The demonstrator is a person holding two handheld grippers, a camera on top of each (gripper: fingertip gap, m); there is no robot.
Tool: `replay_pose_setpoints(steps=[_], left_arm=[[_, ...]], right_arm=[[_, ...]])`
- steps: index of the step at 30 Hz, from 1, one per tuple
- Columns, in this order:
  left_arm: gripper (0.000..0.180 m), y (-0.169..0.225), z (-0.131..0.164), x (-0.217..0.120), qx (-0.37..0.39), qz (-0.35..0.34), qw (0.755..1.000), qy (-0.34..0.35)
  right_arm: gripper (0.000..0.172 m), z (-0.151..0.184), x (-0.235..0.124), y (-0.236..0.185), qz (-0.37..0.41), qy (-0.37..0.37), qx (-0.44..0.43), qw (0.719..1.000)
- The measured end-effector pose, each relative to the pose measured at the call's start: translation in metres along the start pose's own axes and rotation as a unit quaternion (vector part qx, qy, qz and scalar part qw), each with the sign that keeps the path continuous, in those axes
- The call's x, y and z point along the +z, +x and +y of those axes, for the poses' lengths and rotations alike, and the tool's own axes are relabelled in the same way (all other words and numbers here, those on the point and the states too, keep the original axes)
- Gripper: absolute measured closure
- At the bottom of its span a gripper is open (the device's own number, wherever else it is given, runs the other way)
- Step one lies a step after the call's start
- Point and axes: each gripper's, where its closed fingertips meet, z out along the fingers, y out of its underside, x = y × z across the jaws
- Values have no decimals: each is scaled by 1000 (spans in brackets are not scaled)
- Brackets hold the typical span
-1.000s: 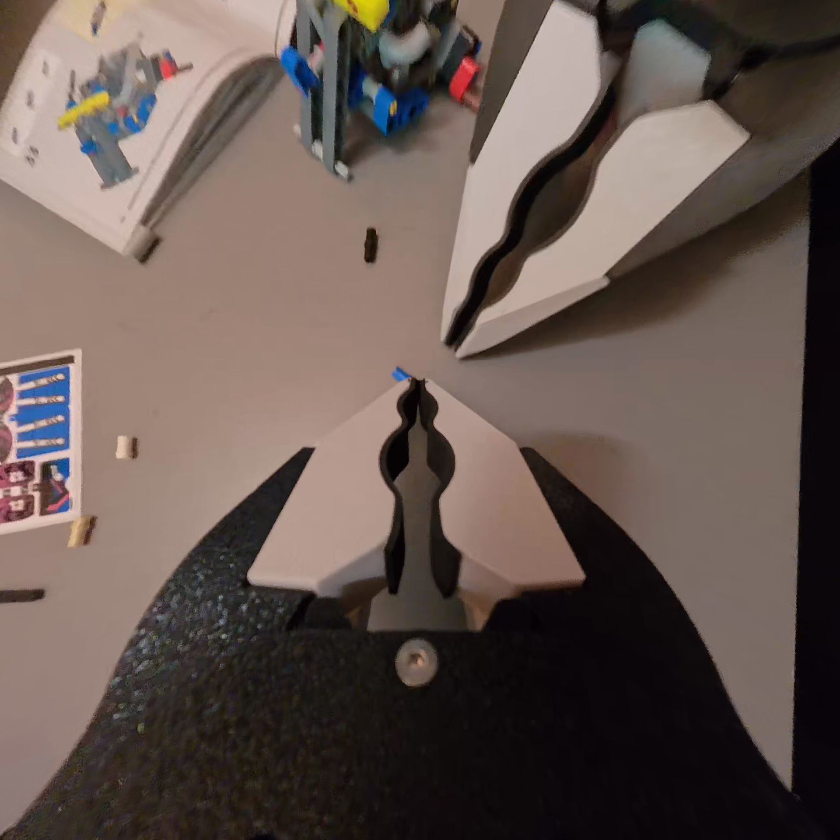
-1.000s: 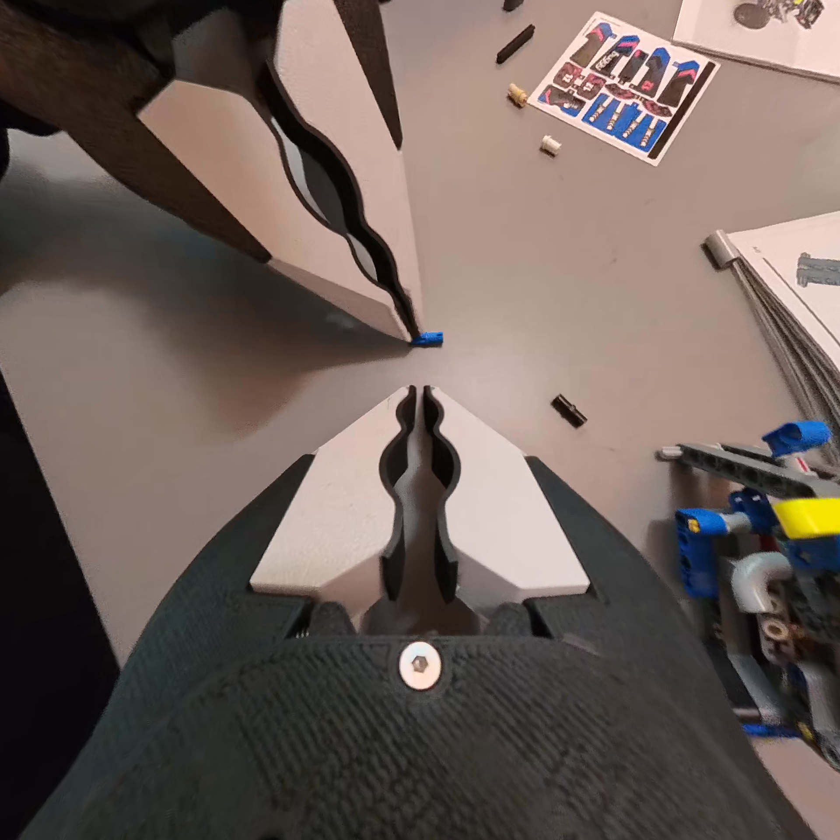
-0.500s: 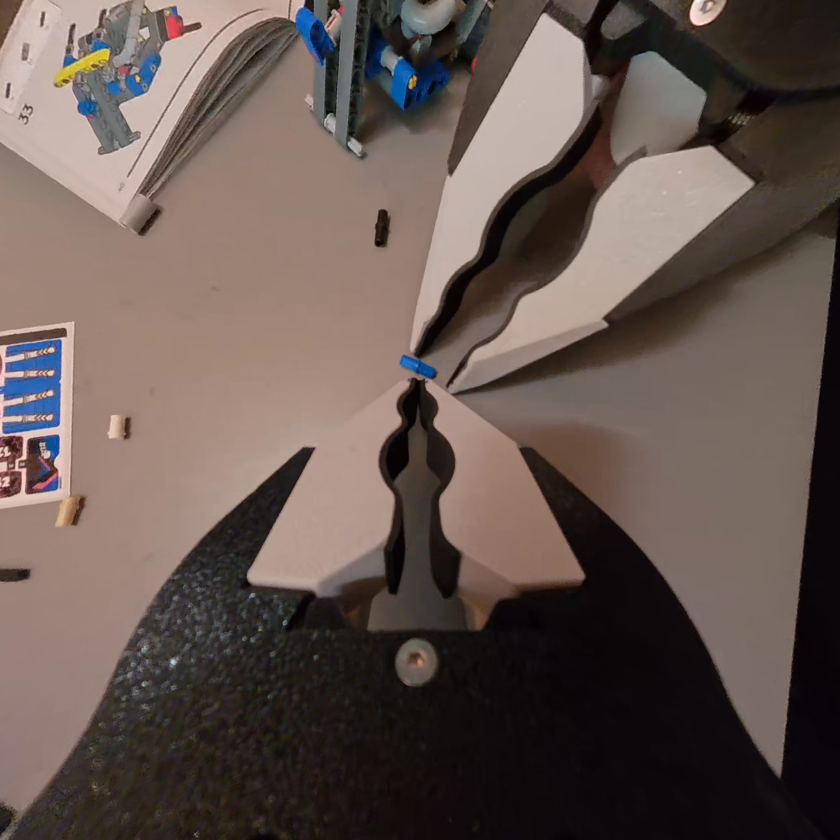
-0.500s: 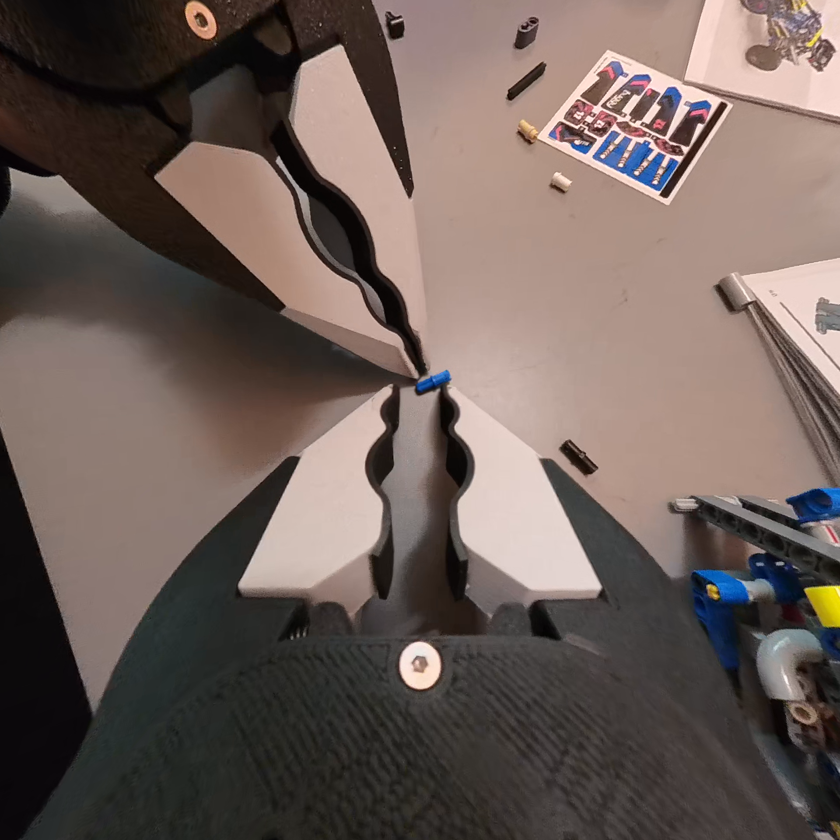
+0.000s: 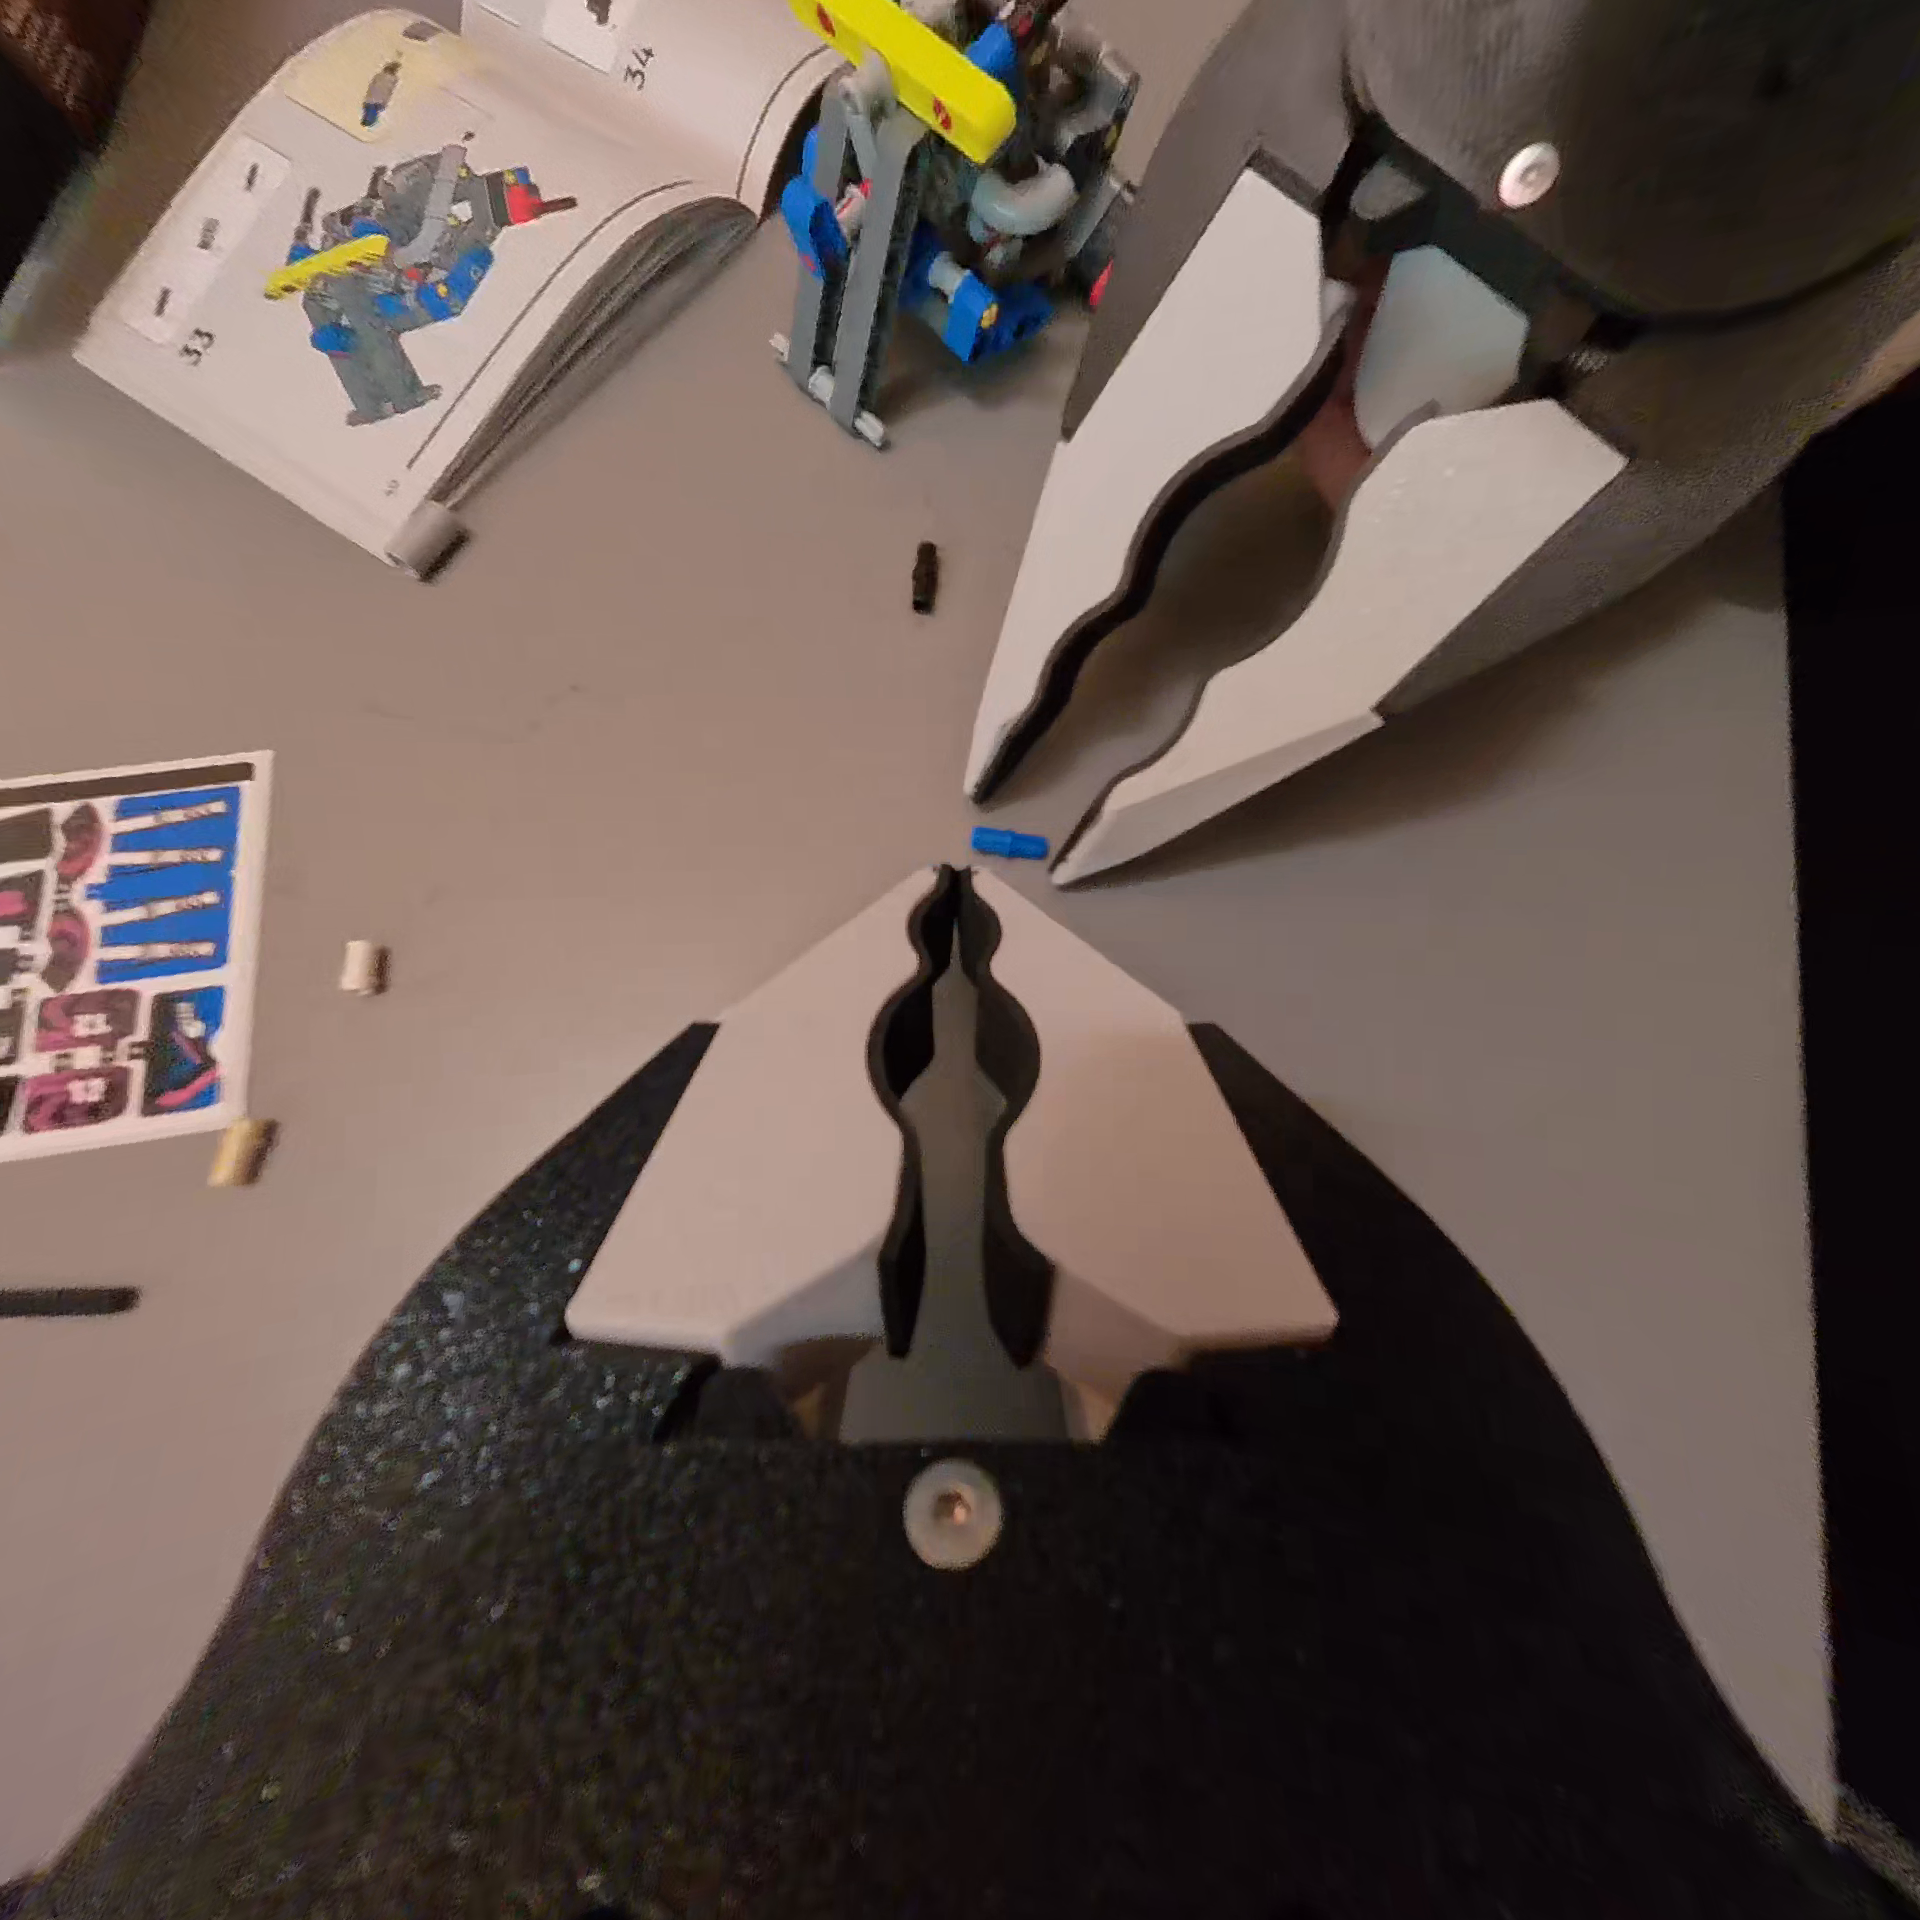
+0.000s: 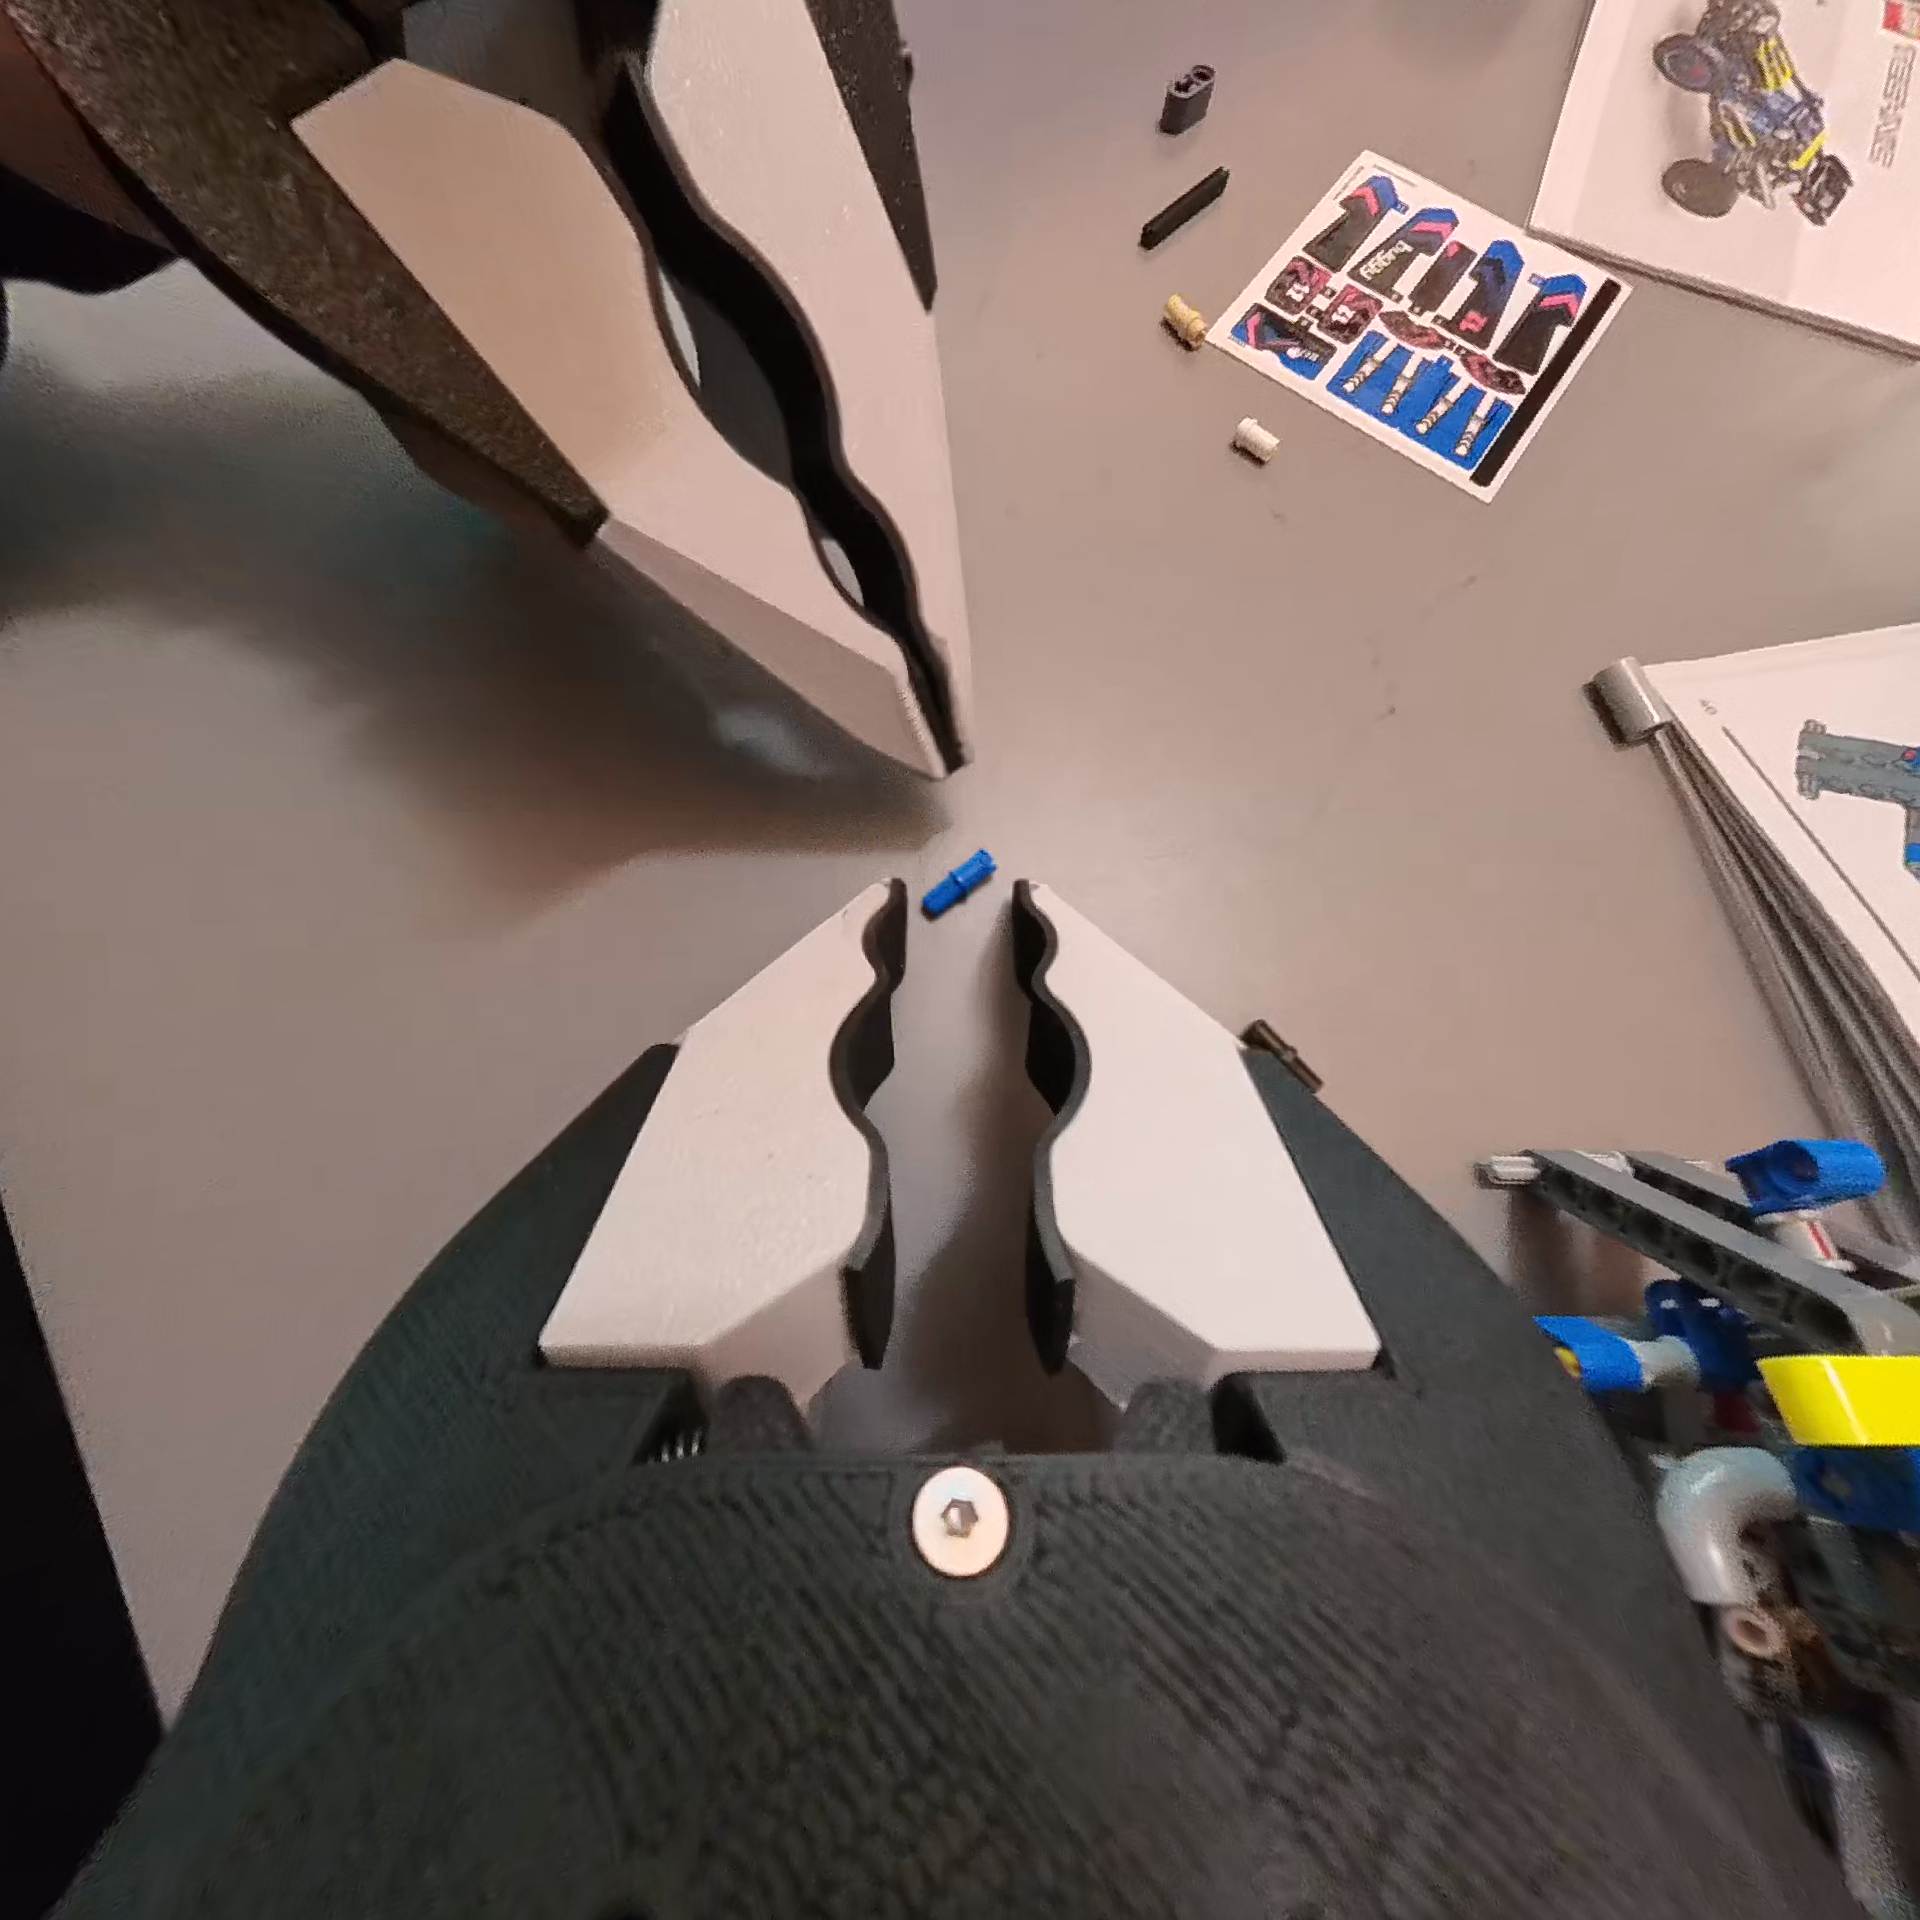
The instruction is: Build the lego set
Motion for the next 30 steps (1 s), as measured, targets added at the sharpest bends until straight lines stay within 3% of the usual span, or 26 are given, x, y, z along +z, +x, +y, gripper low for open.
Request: replay_pose_setpoints(steps=[3, 6, 16, 20, 24, 27, 30], left_arm=[[180, -2, 9, 5, 52, 8, 998, -34], [180, -2, 10, 10, 81, 19, 995, -50], [180, -3, 2, 12, 60, 42, 997, -29], [170, -38, -36, 18, 39, -5, 999, 25], [170, -94, -55, 36, 99, -65, 993, 5], [172, -108, -65, 48, 124, -40, 991, -1], [169, -116, -52, 62, 146, -14, 988, -53]], right_arm=[[154, -2, 3, -3, 0, 5, 7, 1000], [169, -1, 3, -1, 9, 1, -14, 1000], [168, 0, 3, 3, -1, 5, -27, 1000], [168, 1, 3, 2, 0, 6, -56, 998], [168, 8, -6, -3, -20, 4, -66, 998], [169, 20, -20, -6, -44, 2, -76, 996], [169, 27, -28, -9, -61, 9, -84, 995]])
